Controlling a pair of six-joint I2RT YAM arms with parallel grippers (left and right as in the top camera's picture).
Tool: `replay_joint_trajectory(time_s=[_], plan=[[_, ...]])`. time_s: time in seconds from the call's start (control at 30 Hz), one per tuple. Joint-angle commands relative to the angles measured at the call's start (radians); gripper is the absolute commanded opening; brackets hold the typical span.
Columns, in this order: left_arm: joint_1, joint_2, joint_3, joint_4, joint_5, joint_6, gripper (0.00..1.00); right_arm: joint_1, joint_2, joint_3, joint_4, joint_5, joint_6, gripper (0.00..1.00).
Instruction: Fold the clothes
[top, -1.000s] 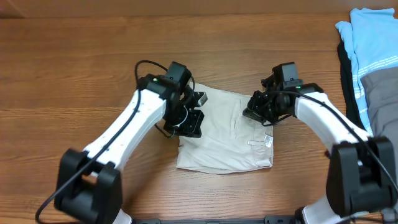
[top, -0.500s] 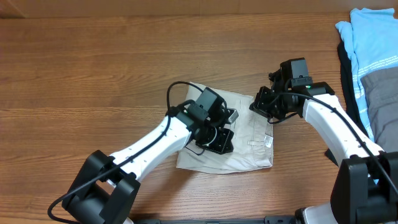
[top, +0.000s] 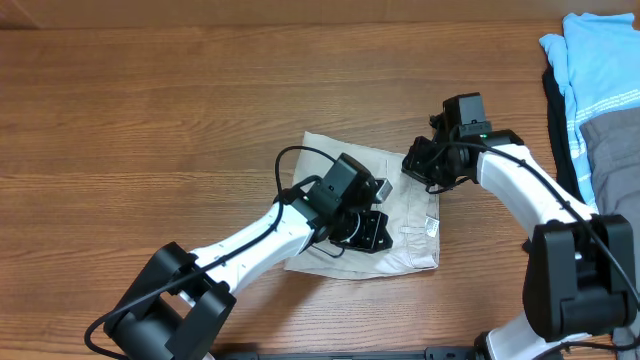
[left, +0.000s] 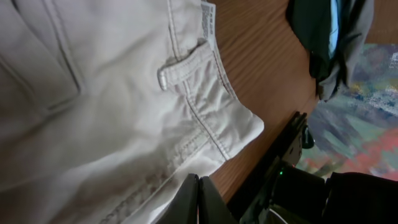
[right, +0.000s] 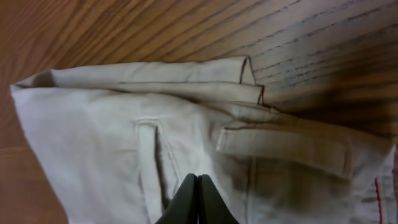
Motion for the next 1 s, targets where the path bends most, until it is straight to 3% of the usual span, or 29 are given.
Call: replay_joint_trajectory(time_s=[0.0,0.53,0.87,0.97], plan=[[-0.021,0.032,-0.019,0.014,0.020,-0.032,0.04,-0.016,0.025,0.005,0.007,0.018,0.004,0.04],[-0.042,0.250,-0.019,0.070,0.134,-0.057,0.04,-0.016,0.025,0.000,0.000,0.018,0.003,0.04],[-0.032,0.116,0.000,0.072,0.122,-0.037,0.04,-0.028,-0.024,0.080,-0.031,0.013,-0.031,0.04],[-0.020,0.004,0.032,0.034,0.059,-0.019,0.04,-0.058,-0.077,0.169,-0.150,0.044,-0.031,0.12]])
